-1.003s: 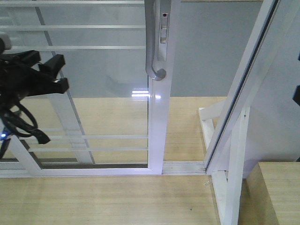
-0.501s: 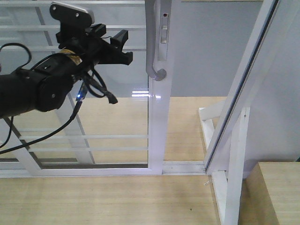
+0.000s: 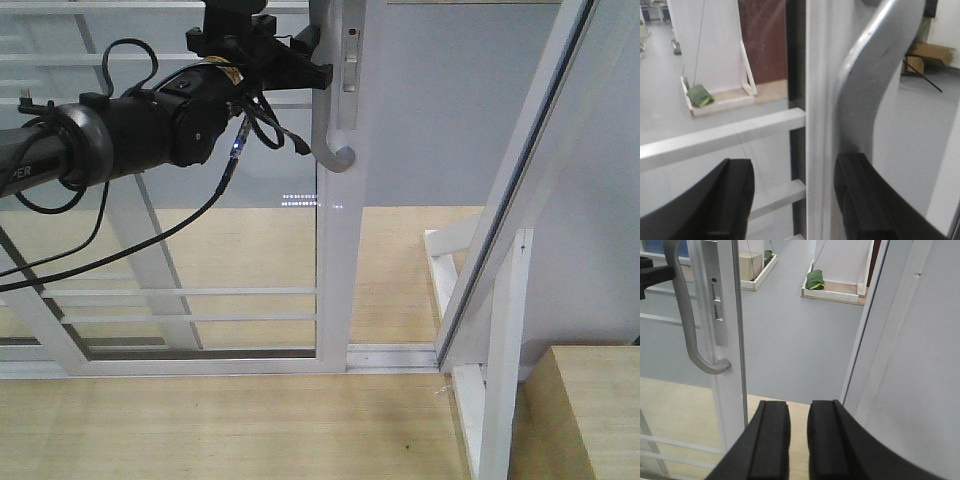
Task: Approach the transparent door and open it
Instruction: 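Move the left gripper to the handle and grasp it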
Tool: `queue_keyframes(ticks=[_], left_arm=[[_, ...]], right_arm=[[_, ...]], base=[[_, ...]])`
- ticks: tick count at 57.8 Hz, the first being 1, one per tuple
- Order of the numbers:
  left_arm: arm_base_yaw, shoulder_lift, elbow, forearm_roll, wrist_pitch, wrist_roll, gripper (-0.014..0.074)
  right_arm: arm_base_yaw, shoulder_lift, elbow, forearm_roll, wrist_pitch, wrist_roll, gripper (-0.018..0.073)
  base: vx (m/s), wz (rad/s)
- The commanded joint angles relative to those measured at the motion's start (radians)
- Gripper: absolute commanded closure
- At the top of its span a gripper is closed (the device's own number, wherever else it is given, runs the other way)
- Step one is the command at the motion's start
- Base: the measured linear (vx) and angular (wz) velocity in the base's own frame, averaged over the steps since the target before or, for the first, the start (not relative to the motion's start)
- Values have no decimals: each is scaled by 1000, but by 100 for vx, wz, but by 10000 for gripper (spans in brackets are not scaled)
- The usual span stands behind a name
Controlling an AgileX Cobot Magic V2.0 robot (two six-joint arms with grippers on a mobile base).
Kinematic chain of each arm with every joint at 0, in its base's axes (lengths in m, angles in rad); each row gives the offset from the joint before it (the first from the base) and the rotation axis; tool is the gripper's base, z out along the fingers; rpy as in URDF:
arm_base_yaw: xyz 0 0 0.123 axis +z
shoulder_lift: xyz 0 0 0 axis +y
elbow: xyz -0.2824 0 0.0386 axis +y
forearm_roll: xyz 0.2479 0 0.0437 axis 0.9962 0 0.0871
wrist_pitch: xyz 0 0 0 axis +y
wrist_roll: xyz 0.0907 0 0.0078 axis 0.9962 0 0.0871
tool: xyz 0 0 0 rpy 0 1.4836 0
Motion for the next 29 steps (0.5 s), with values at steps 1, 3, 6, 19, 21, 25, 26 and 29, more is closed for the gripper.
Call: queue_keyframes(ticks=[1,3,6,19,21,25,26,29], left_arm=[[-22,-47,-74,-4,-59,-6,106],[-30,-47,-76,-4,-60,-3,106],[-39,-47,-76,-4,-64,2,106],[-51,-1,-76,-6,-96,4,106],[-51,9,-76,-7,-120,4,106],[-46,32,-76,-8,-177,4,107],[-46,37,-76,-9,-186,4,108],[-46,48,-76,-19,-194,4,108]], right_arm=[[-4,15,-29,-11,-75,-9,341],[-4,23,-29,-11,-74,-9,341],[-4,35,-29,-11,-74,-9,341],[-4,78,-29,-9,-74,-9,341],[-4,78,-29,-9,-74,-9,341],[-4,78,-29,-9,-74,-9,341],[-4,78,-29,-9,-74,-9,341],[-4,78,-29,-7,-73,-9,341]], base=[[0,0],[0,0],[0,0],[0,0],[0,0],[0,0],[0,0],[0,0]])
